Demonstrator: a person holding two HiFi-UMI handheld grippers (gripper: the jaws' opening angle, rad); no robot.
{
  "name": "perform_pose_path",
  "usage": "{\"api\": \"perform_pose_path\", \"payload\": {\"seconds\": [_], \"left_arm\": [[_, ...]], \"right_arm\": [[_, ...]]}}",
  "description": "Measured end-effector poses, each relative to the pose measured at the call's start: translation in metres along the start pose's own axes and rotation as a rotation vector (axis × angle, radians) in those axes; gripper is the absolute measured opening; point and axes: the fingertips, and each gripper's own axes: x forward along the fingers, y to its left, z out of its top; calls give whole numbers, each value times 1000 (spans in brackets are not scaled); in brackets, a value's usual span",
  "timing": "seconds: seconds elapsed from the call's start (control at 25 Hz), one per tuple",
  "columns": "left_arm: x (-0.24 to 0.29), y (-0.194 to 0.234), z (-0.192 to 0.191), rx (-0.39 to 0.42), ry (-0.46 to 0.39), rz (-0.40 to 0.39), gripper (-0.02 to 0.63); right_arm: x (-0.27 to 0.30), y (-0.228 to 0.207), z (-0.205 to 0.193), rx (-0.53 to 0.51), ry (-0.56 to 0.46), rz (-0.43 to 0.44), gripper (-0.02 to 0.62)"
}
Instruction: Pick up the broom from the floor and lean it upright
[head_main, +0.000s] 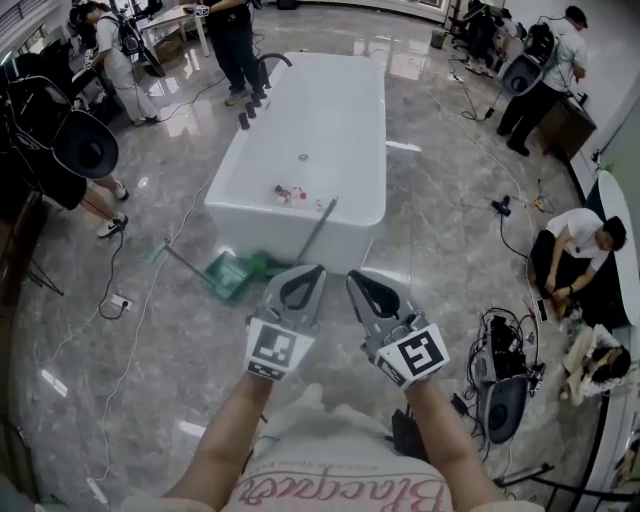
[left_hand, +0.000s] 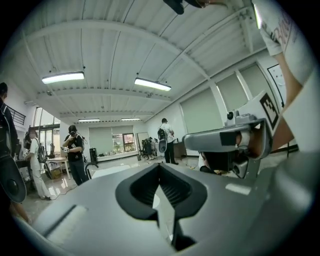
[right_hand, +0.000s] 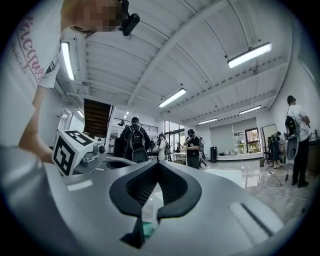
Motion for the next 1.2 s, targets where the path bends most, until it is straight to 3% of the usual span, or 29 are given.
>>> {"api": "perform_pose_path", "payload": {"seconds": [0.32,0.64,1.2], "left_arm": [[-6,-6,34,-25,-85,-21,0],[-10,-11,38,-33,-95,-2,0],[-17,-8,43,-42,-116,0,0]], "right_arm": [[-2,6,22,1,-27,-8,0],[-9,4,14,-17,-11,-50,0],[-9,12,16,-24,-15,-49,0]]}}
